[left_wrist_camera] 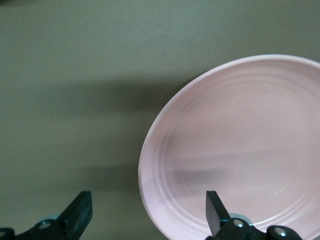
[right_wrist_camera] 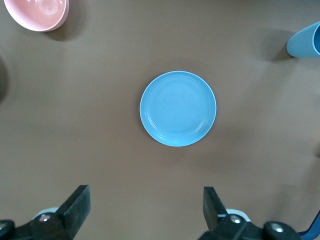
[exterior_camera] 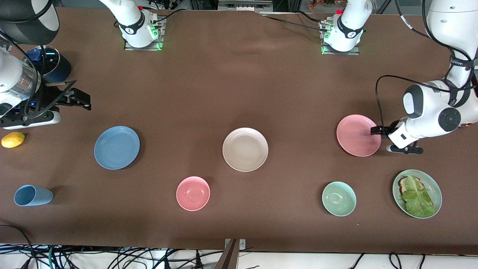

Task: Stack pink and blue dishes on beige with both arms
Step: 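Reach the left gripper down to the rim of the large pink plate, then close the left gripper on the pink plate rim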

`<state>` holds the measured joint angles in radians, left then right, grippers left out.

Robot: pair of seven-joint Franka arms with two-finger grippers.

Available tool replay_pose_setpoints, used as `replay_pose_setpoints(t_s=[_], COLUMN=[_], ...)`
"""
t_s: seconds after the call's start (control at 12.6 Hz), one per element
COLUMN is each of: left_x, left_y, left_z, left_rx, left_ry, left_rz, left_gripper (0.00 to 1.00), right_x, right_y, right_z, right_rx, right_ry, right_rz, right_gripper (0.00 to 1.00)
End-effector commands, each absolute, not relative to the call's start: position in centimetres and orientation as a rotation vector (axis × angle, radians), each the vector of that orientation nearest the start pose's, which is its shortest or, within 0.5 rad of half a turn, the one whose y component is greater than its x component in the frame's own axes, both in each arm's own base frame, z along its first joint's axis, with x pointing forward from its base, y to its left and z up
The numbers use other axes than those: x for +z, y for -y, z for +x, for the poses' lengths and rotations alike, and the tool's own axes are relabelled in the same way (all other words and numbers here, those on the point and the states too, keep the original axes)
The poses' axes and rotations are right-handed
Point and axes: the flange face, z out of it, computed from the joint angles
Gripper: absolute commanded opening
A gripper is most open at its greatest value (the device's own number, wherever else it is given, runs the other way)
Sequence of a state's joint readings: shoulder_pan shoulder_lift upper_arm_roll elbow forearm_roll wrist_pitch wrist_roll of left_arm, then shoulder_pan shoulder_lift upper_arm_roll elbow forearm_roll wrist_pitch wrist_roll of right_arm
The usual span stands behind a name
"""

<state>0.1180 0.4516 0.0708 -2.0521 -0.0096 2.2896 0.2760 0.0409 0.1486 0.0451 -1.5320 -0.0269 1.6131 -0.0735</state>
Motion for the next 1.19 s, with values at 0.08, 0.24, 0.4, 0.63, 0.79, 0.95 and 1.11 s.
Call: replay_pose_setpoints(t_s=[0.08, 0.24, 0.4, 0.63, 0.79, 0.95, 1.11], left_x=[18.2, 17.9, 18.0, 17.7, 18.3, 19.9, 21.9], left_y=[-11.4, -11.5, -11.4, -10.7, -10.8, -9.8, -9.3], left_z=[56.0, 55.9, 56.1, 56.5, 57.0, 58.2, 59.3], left_rx=[0.348, 0.356, 0.352, 0.355, 0.346, 0.395, 0.439], left_ry=[-0.236, -0.276, -0.286, -0.307, -0.296, -0.284, -0.257], left_rz=[-3.166, -3.167, -3.165, -3.161, -3.161, -3.165, -3.167], left_gripper=[1.0, 0.79, 0.37, 0.0, 0.0, 0.0, 0.0], right_x=[57.4, 57.2, 57.3, 57.1, 56.3, 56.1, 55.2], right_y=[-4.6, -4.5, -4.0, -2.6, -1.5, -1.6, -2.2], right_z=[58.8, 58.9, 59.1, 59.3, 59.7, 59.6, 59.0], right_rx=[0.089, 0.094, 0.089, 0.095, 0.117, 0.136, 0.244], right_ry=[0.257, 0.257, 0.243, 0.21, 0.193, 0.213, 0.218], right_rz=[-3.138, -3.138, -3.141, -3.146, -3.146, -3.149, -3.136], right_gripper=[1.0, 1.0, 1.0, 1.0, 1.0, 1.0, 1.0])
